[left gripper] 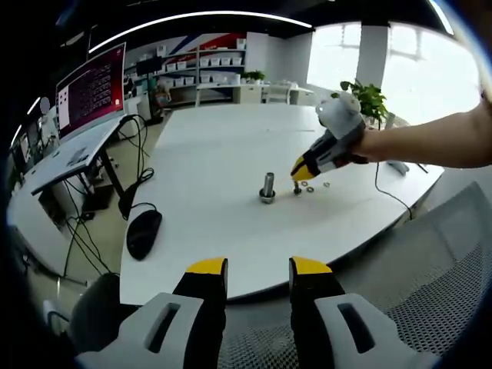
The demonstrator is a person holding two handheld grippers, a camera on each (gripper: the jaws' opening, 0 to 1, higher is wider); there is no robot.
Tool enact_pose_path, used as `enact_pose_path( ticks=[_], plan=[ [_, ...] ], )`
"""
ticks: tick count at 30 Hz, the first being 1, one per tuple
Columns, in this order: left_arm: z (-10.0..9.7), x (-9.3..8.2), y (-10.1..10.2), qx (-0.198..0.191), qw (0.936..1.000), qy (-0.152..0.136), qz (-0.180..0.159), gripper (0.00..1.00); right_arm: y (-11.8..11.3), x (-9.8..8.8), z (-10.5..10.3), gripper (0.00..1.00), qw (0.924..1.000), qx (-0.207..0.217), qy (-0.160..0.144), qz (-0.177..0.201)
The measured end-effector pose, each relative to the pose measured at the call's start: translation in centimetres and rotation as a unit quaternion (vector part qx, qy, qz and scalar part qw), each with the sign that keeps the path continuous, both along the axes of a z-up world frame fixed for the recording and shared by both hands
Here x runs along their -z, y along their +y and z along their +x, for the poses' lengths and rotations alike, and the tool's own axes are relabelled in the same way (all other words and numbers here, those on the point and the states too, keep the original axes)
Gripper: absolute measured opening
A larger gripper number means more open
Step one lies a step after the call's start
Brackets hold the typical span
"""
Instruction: Place the washer onto the threaded stud by aligning its center hole with the stud, sliding it down to the base, and recovering from edge contact or off-axis alignment until the washer reaches the visible bottom stop.
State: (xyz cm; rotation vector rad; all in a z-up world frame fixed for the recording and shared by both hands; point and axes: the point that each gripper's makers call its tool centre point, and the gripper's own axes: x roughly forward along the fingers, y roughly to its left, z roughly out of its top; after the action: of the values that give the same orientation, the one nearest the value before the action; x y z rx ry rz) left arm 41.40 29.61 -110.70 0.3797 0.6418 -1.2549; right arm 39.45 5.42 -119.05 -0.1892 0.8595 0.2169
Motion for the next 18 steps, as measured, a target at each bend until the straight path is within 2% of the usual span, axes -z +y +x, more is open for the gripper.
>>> enact_pose_path(
  ticks=[9,16,18],
  plan=[
    [-0.07,-0.09,-0.04,0.0,1.0,0.0,0.0,0.3,-0.2,0.09,-0.53,0.08,0.9994,0.025,-0.019,0.012],
    [0.01,-0.06,-0.02,-0.001,1.0,0.0,-0.001,0.3,-0.11,0.0,-0.27,0.09,0.9998,0.011,-0.017,0.006],
    [-0.01,-0.07,-0.03,-0.002,1.0,0.0,-0.001,0.3,-0.17,0.33,-0.35,0.1,0.9999,0.008,-0.006,0.001]
  ],
)
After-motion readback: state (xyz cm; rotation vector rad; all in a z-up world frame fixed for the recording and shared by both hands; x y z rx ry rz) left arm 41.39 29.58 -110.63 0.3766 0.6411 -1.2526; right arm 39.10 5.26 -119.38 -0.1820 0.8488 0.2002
